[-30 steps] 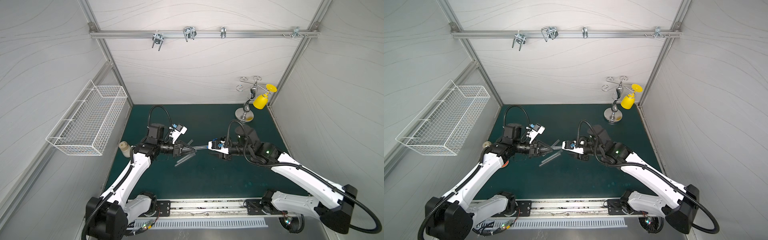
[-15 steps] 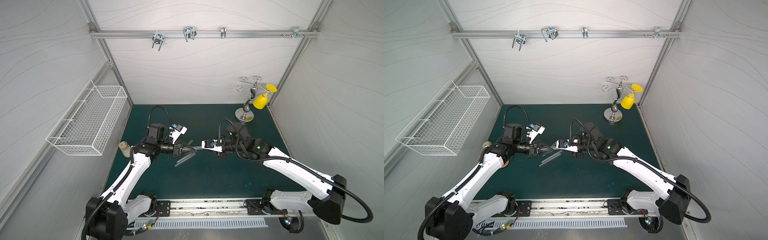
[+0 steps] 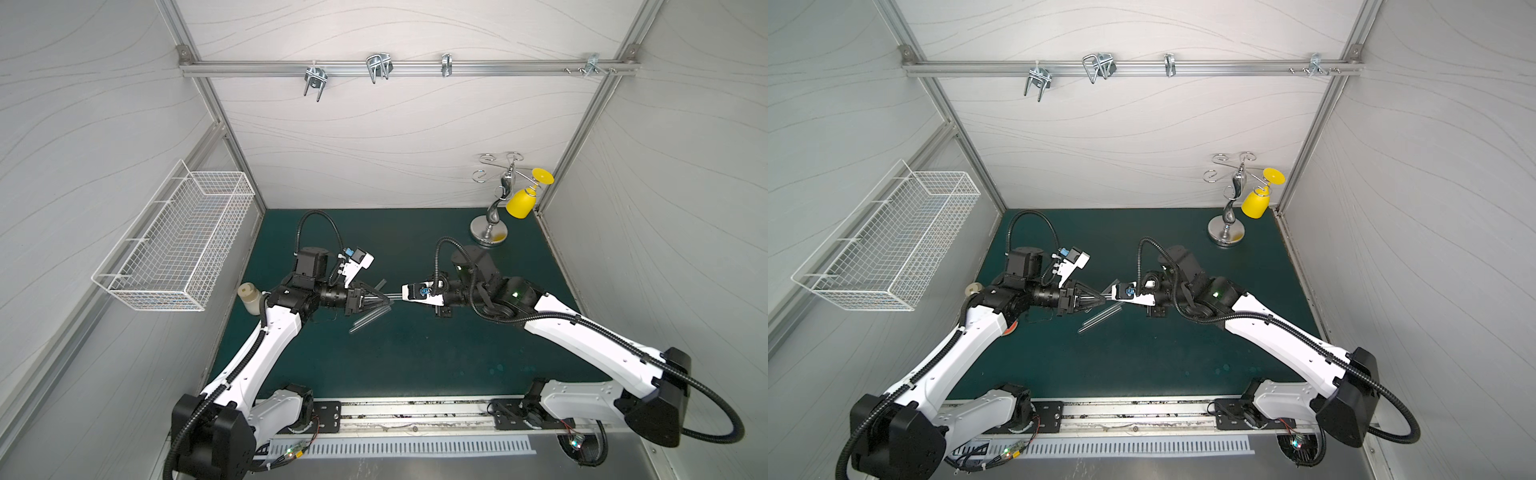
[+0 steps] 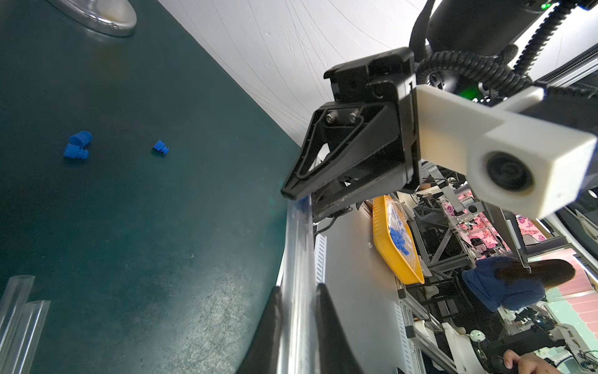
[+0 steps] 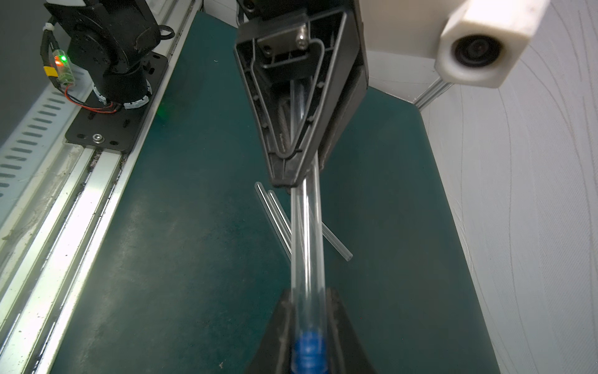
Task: Insert stoppers into test tubes
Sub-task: Place the test tube at the center of the board.
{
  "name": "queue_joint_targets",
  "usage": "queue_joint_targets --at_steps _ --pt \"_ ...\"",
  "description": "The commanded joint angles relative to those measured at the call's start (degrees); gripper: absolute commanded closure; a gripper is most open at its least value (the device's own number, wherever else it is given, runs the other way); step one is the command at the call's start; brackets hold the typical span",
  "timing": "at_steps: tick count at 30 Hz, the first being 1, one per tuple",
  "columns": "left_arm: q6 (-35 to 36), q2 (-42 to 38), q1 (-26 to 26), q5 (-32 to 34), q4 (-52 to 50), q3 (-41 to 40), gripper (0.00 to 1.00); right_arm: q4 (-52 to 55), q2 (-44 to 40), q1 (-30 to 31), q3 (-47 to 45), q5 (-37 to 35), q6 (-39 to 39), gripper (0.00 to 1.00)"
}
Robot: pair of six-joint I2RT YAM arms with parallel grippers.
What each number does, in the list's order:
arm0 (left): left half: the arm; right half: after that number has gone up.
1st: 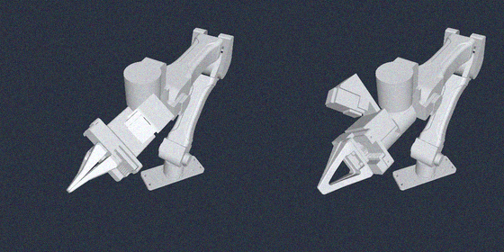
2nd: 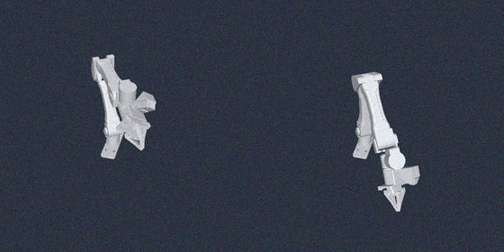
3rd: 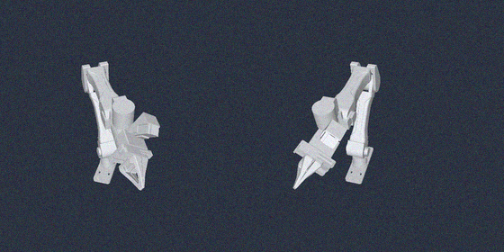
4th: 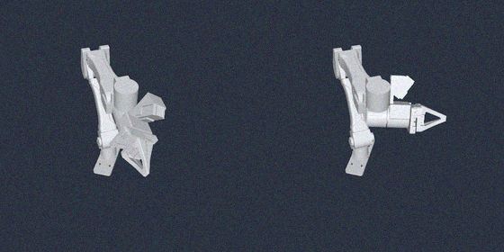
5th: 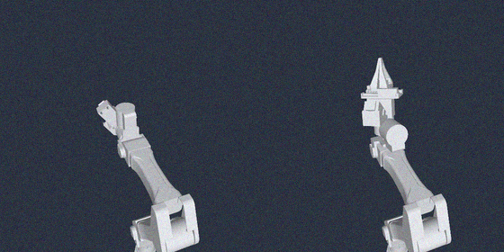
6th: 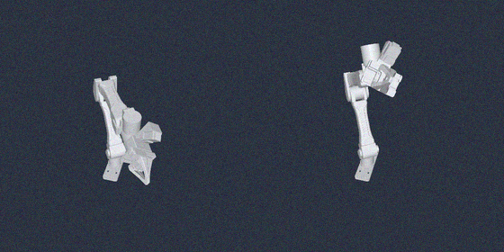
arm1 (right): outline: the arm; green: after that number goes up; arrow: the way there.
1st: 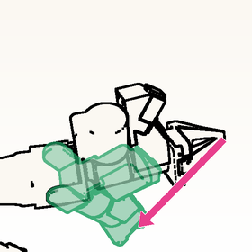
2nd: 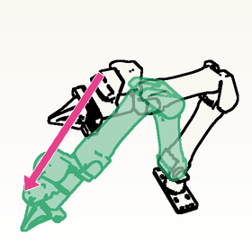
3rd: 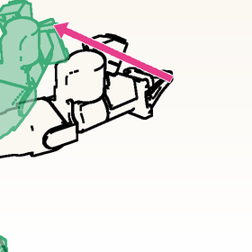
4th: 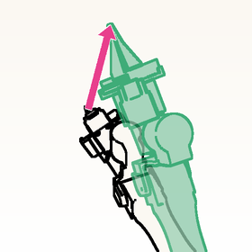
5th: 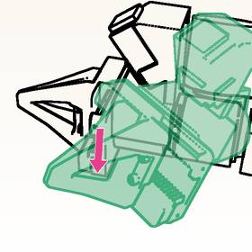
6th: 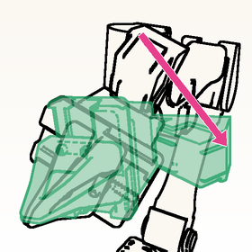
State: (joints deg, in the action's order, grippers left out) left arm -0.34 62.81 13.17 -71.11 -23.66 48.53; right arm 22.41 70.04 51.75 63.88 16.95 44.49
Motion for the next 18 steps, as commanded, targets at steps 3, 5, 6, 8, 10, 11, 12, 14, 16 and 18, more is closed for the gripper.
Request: queue_joint_targets --at_steps 3,5,6,8,10,11,12,14,16,18 --pt "1.56 -1.25 -0.19 0.88 0.08 1.73 0.45 -1.44 -0.20 -0.51 0.63 -0.08 -1.49 0.95" --pt "1.72 -1.49 -0.88 2.97 -0.45 2.04 0.27 -2.08 -0.91 -1.80 -0.50 0.43 -2.98 0.95" --pt "1.76 -1.63 -1.28 5.03 -0.95 2.31 0.17 -2.93 -1.36 -2.86 -1.49 0.92 -4.15 0.95" --pt "2.30 -1.81 -2.06 9.74 -2.03 3.06 0.12 -5.01 -2.65 -4.99 -3.76 1.24 -6.75 0.94" --pt "3.98 -1.90 -2.63 14.16 -4.04 4.13 0.09 -7.08 -3.64 -7.50 -6.11 1.20 -9.39 0.94" --pt "4.55 -1.98 -3.00 16.62 -4.69 4.61 0.08 -8.11 -4.11 -8.81 -7.25 0.67 -10.83 0.93" --pt "4.73 -1.92 -3.23 18.55 -5.12 5.05 0.07 -9.16 -4.34 -10.07 -8.24 -0.30 -12.15 0.92" --pt "6.00 -1.99 -3.77 22.24 -6.24 5.80 0.07 -10.94 -4.54 -12.44 -9.98 -2.22 -14.45 0.92" --pt "6.71 -2.03 -4.02 26.86 -6.66 6.13 0.06 -13.02 -4.02 -14.56 -11.16 -4.52 -17.62 0.92" --pt "8.08 -1.88 -3.94 32.89 -6.60 5.77 0.05 -14.62 -2.71 -16.86 -11.73 -6.34 -20.56 0.92"
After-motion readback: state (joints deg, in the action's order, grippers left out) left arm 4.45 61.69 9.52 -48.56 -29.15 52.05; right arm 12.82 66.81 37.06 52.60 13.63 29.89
